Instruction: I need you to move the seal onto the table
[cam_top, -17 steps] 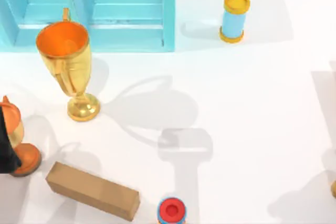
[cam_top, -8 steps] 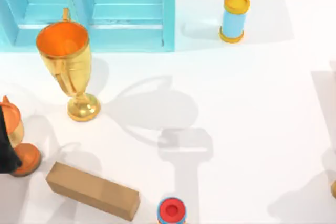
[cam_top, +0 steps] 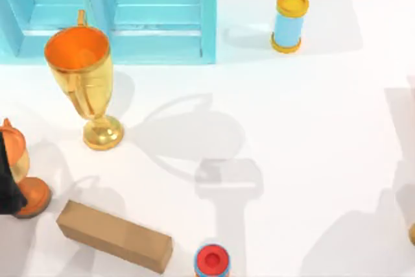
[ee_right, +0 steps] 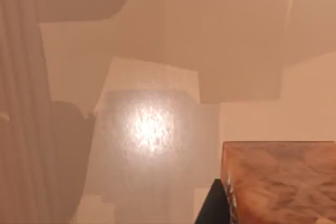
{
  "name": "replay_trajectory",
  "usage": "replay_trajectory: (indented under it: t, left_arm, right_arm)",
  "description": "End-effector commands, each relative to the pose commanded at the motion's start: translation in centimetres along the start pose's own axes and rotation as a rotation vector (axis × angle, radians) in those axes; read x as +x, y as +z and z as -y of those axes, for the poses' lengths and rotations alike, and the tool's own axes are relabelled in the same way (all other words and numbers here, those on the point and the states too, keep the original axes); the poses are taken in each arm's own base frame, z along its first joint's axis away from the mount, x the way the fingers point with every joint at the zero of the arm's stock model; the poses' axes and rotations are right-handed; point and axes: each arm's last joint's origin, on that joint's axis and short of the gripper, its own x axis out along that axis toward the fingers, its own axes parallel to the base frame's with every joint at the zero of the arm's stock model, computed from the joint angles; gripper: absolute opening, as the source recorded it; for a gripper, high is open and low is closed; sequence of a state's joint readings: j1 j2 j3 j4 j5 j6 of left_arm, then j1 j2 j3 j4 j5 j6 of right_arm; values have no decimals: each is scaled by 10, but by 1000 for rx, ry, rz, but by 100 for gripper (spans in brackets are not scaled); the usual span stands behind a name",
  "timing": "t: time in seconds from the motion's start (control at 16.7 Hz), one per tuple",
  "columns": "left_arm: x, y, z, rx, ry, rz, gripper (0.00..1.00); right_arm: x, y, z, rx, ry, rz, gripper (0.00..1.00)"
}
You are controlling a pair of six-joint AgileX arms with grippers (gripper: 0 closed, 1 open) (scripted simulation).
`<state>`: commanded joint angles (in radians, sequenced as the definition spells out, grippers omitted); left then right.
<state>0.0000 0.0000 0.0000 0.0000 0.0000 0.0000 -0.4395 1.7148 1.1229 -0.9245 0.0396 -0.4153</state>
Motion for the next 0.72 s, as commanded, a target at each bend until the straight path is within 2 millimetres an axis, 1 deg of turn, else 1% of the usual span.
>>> replay_trajectory:
  t: [0.12, 0.18, 0.3, 0.36, 0.48, 0.6, 0.72]
  left_arm:
    - [0, 0, 0, 0, 0, 0, 100]
    - [0, 0, 0, 0, 0, 0, 100]
    - [0, 0, 0, 0, 0, 0, 100]
    - [0, 0, 0, 0, 0, 0, 100]
    - [0, 0, 0, 0, 0, 0, 100]
    - [0, 0, 0, 0, 0, 0, 100]
    - [0, 0, 0, 0, 0, 0, 100]
  right_arm:
    - [-42, 4, -19, 10, -32, 36, 0]
    - [-63, 2, -30, 14, -40, 43, 0]
    - [-95, -5, -53, 16, -40, 30, 0]
    - [-104, -9, -64, 13, -33, 13, 0]
    - [-113, -14, -85, 6, -12, -29, 0]
    - [-116, -14, -105, -2, 14, -56, 0]
    - [-116, -11, -119, -10, 40, -57, 0]
